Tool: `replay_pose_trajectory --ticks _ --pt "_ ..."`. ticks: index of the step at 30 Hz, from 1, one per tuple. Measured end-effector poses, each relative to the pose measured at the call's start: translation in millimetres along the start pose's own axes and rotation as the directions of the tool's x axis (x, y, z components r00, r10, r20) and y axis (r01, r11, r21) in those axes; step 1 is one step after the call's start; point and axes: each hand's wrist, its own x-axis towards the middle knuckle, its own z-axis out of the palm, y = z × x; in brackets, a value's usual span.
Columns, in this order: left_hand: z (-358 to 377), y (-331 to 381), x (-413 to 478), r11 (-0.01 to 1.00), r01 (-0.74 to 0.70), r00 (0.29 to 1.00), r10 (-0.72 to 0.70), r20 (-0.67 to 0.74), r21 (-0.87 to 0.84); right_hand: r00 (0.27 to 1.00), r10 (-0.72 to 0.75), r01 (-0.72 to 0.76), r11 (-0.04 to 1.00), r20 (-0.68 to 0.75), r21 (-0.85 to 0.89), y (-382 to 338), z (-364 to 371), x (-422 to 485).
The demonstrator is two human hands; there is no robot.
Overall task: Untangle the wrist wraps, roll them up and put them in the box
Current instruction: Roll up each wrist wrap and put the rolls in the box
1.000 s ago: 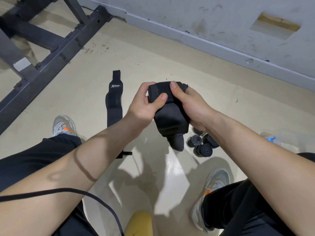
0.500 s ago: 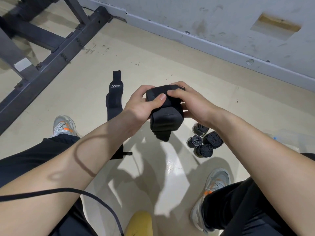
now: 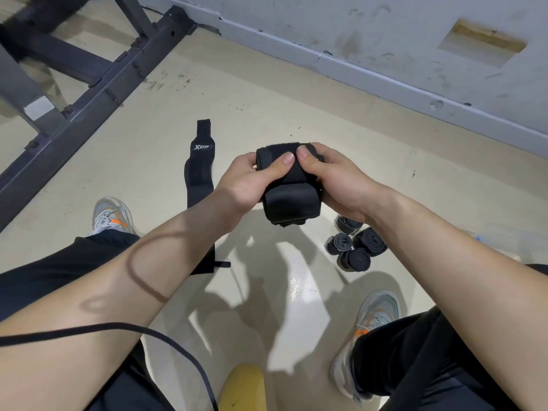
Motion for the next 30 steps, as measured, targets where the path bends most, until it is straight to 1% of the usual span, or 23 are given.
replay_pose_trajectory --ticks 4,7,10,14,15,19,24,26,28,30 --pt "-1.1 -1.2 -1.1 0.998 0.006 1.000 -0.007 -0.009 -0.061 1.000 0.026 -0.025 0.994 0.003 -0.104 -4.8 -1.9 -1.3" --pt "-3.6 -2.5 -0.8 0.997 0.019 0.999 -0.021 -0.038 -0.073 0.998 0.065 -0.063 0.988 0.006 -0.138 -5.4 0.0 -3.2" --pt "-5.0 0.0 -1.7 0.994 0.056 0.998 -0.058 -0.014 -0.099 0.999 0.046 -0.048 0.995 -0.022 -0.090 -3.6 1.9 -2.6" --pt "-4.3 9.0 -2.9 0.971 0.122 0.992 -0.114 0.050 -0.205 0.999 0.031 -0.031 0.999 -0.008 -0.024 -0.8 -0.7 -1.5" --pt "-3.9 9.6 -2.3 0.971 0.121 0.992 -0.113 0.050 -0.204 1.000 0.031 -0.031 0.999 0.001 -0.019 -0.7 -0.8 -2.0" --pt "-5.1 6.4 0.4 0.979 0.070 0.997 -0.077 -0.029 -0.191 0.997 0.070 -0.070 0.998 0.025 0.006 -4.4 0.1 -4.1" --pt "-8.7 2.7 -1.4 0.995 0.021 1.000 -0.019 0.014 -0.093 0.989 0.120 -0.116 0.992 0.081 -0.053 -9.6 3.2 -6.4" --pt "-7.6 2.5 -3.0 0.997 0.007 1.000 -0.005 0.022 -0.072 0.994 0.096 -0.093 0.994 0.056 -0.057 -6.7 3.5 -5.0" --pt "-7.2 3.0 -2.7 0.995 0.020 1.000 -0.018 0.021 -0.100 0.997 0.073 -0.073 0.997 0.027 -0.026 -4.5 2.7 -3.4" --pt "-5.8 5.6 -2.6 0.979 0.099 0.995 -0.093 0.040 -0.176 0.998 0.057 -0.057 0.998 0.013 0.003 -4.0 2.3 -2.7"
